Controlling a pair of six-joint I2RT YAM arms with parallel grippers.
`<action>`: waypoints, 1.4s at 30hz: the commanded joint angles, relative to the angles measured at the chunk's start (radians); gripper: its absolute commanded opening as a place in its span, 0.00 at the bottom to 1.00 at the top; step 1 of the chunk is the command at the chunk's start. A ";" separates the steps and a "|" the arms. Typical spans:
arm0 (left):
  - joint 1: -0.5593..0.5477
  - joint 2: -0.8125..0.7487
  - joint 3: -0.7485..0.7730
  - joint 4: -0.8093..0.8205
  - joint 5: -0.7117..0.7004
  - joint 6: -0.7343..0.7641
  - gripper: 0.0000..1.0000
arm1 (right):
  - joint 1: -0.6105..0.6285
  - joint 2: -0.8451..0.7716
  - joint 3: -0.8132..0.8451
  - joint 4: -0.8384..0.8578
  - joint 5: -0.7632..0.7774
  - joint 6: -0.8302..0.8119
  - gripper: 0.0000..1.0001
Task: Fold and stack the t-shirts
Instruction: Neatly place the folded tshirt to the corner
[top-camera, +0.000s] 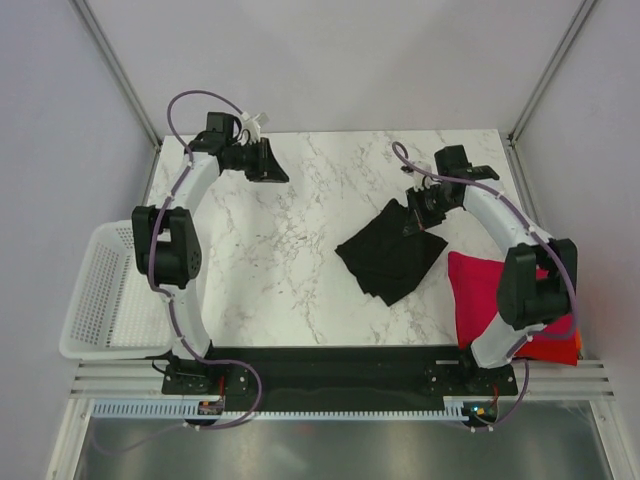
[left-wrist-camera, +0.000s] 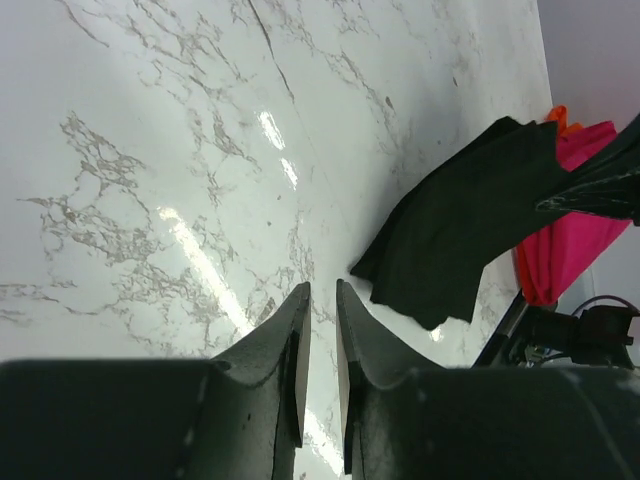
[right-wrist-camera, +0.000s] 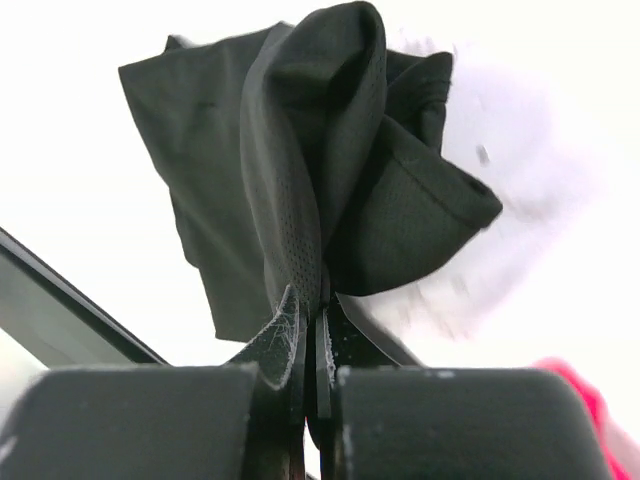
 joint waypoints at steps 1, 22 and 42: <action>-0.005 -0.078 -0.034 -0.037 0.033 0.060 0.23 | -0.011 -0.100 -0.065 -0.111 0.112 -0.135 0.00; -0.005 -0.170 -0.143 -0.041 -0.001 0.074 0.23 | -0.124 -0.556 -0.180 -0.468 0.298 -0.233 0.00; -0.007 -0.167 -0.121 -0.045 0.004 0.048 0.23 | -0.340 -0.728 -0.048 -0.620 0.480 -0.149 0.00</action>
